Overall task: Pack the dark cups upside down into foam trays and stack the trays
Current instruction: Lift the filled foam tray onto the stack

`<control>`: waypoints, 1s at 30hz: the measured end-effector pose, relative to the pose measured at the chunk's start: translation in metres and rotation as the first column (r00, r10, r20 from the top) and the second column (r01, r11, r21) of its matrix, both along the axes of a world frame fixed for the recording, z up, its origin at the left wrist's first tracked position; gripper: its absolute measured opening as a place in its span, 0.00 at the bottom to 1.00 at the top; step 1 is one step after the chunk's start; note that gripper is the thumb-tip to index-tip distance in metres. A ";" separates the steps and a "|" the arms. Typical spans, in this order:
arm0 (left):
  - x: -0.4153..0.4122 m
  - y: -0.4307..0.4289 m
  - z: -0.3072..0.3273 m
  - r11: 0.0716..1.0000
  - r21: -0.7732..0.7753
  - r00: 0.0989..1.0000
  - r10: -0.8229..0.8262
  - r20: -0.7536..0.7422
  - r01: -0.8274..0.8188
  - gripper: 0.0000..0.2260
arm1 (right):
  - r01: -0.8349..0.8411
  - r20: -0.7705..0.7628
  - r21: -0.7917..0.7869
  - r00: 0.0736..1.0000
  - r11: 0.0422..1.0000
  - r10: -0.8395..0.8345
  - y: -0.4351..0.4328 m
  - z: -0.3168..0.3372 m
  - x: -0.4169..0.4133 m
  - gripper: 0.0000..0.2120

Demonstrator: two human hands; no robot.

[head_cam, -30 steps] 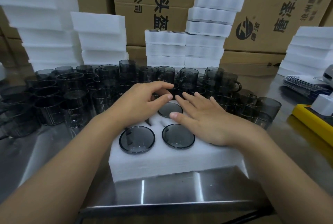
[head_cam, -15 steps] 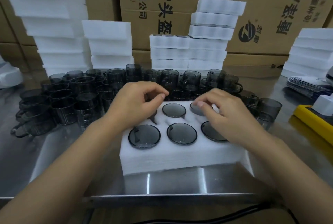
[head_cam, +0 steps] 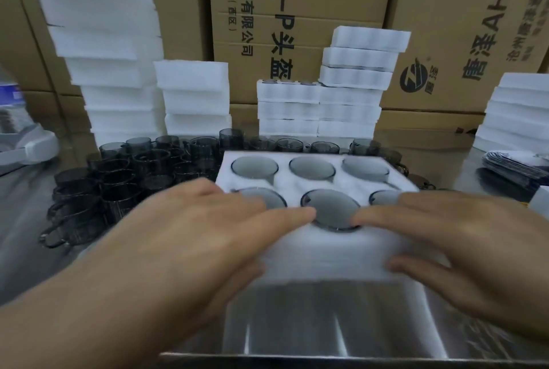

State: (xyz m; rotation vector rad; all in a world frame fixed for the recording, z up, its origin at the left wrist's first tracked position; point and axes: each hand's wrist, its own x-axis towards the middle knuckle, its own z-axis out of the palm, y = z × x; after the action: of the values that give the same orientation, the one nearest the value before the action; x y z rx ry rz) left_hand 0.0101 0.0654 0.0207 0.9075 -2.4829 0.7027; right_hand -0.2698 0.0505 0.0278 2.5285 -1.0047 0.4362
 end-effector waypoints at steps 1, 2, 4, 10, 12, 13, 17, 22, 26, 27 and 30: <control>0.000 -0.004 0.016 0.998 -0.054 1.000 0.010 -0.018 -0.011 0.22 | -0.015 0.042 -0.034 0.999 0.999 0.016 -0.004 0.014 -0.001 0.21; -0.001 -0.011 0.034 0.996 -0.088 0.999 0.015 -0.044 -0.019 0.21 | -0.014 0.083 -0.045 0.996 0.999 0.018 -0.012 0.029 -0.001 0.19; -0.006 -0.040 0.067 0.997 -0.022 0.988 0.069 -0.136 -0.073 0.22 | 0.056 0.141 -0.024 0.989 0.998 -0.052 -0.037 0.061 0.004 0.18; -0.012 -0.205 0.116 0.951 0.145 0.950 0.290 -0.118 -0.272 0.22 | 0.342 0.069 0.046 0.936 0.938 -0.345 -0.192 0.108 0.022 0.22; -0.012 -0.258 0.108 0.924 0.133 0.932 0.362 0.005 -0.359 0.19 | 0.391 0.005 0.056 0.920 0.918 -0.392 -0.244 0.104 0.028 0.22; -0.013 -0.281 0.102 0.913 0.140 0.924 0.378 0.062 -0.383 0.18 | 0.420 -0.044 0.069 0.907 0.905 -0.418 -0.270 0.099 0.030 0.22; -0.022 -0.362 0.073 0.875 0.039 0.847 0.455 0.275 -0.483 0.12 | 0.499 -0.237 0.091 0.851 0.862 -0.468 -0.361 0.070 0.043 0.22; -0.021 -0.434 0.049 0.794 -0.023 0.761 0.590 0.270 -0.608 0.07 | 0.505 -0.216 0.016 0.844 0.863 -0.490 -0.429 0.042 0.057 0.20; -0.021 -0.472 0.029 0.797 0.115 0.792 0.551 0.262 -0.592 0.06 | 0.511 -0.309 0.045 0.824 0.858 -0.475 -0.462 0.023 0.060 0.20; -0.022 -0.478 0.022 0.813 0.150 0.814 0.513 0.271 -0.563 0.08 | 0.517 -0.349 0.073 0.815 0.853 -0.463 -0.465 0.018 0.057 0.20; -0.021 -0.487 0.007 0.835 0.258 0.865 0.417 0.279 -0.486 0.12 | 0.511 -0.405 0.134 0.810 0.849 -0.424 -0.468 0.001 0.048 0.20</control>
State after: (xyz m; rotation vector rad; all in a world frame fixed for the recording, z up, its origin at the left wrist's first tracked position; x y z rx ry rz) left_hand -0.0112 -0.4212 0.0281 1.6680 -2.6369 0.5645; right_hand -0.2219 -0.4176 0.0286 2.2993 -1.5399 -0.3065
